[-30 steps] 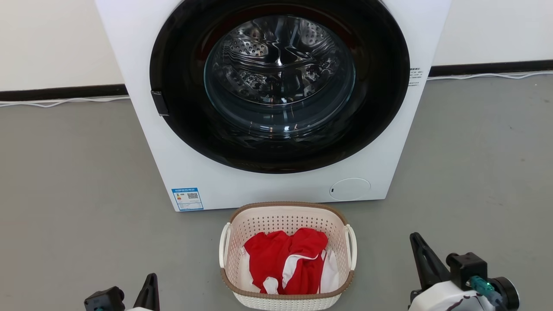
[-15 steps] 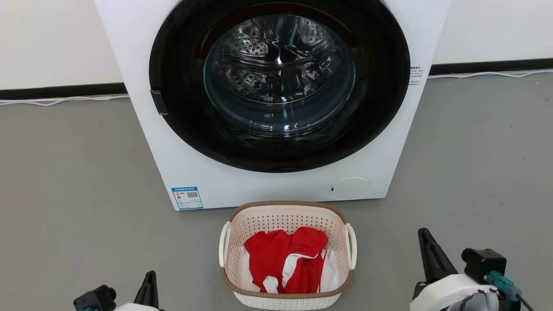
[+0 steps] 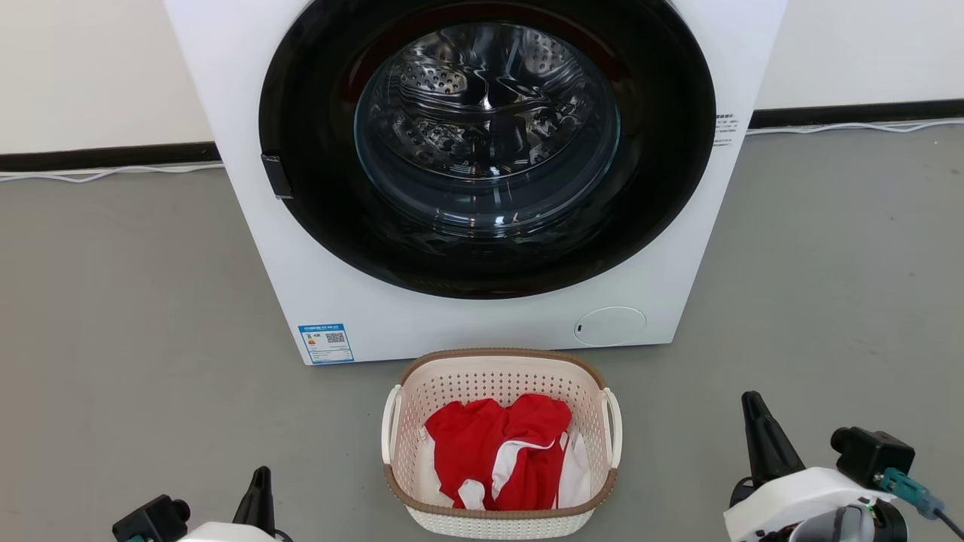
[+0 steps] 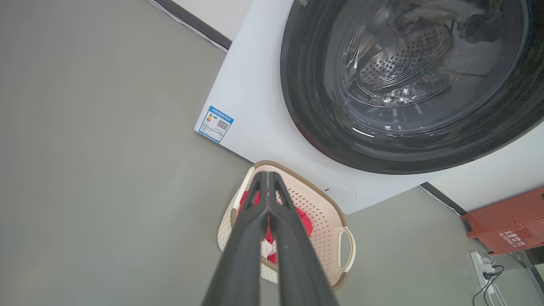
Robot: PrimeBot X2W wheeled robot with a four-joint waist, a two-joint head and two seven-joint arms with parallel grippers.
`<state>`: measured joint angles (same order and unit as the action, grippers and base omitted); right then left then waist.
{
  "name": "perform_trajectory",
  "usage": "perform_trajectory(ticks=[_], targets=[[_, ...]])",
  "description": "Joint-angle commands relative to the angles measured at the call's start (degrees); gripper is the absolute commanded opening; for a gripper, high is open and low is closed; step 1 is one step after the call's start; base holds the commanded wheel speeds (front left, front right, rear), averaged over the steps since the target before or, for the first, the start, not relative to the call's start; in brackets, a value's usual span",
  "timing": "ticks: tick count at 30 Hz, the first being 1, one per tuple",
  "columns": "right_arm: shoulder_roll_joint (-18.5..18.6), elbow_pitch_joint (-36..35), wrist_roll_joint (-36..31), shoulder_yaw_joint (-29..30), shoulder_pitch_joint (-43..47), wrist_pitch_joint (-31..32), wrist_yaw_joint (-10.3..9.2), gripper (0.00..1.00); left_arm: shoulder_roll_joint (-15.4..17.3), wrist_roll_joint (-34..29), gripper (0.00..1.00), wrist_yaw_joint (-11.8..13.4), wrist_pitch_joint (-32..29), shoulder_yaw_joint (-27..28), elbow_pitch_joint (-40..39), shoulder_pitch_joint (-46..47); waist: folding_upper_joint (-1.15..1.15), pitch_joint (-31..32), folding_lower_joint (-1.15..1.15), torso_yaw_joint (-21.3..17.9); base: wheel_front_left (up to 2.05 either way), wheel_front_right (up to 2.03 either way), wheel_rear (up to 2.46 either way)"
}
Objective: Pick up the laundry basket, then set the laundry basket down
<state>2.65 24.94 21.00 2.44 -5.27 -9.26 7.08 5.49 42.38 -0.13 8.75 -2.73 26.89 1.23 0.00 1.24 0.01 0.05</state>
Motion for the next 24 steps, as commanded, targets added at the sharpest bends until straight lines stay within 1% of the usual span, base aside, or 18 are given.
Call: perform_trajectory(ticks=[1,24], targets=[[0.2,-1.8,1.6,0.1,-1.6,0.5,0.11,0.00,0.4,1.0,0.00,-0.8,-0.1,0.9,-1.9,2.4,0.00,0.0,-0.01,0.0,0.00,0.00,0.00],[0.2,-4.1,19.0,1.1,-1.4,4.3,0.18,0.00,-0.3,13.2,0.00,-2.4,-3.9,3.0,-4.6,3.1,0.00,-0.4,-0.01,0.0,0.00,0.00,0.00]])
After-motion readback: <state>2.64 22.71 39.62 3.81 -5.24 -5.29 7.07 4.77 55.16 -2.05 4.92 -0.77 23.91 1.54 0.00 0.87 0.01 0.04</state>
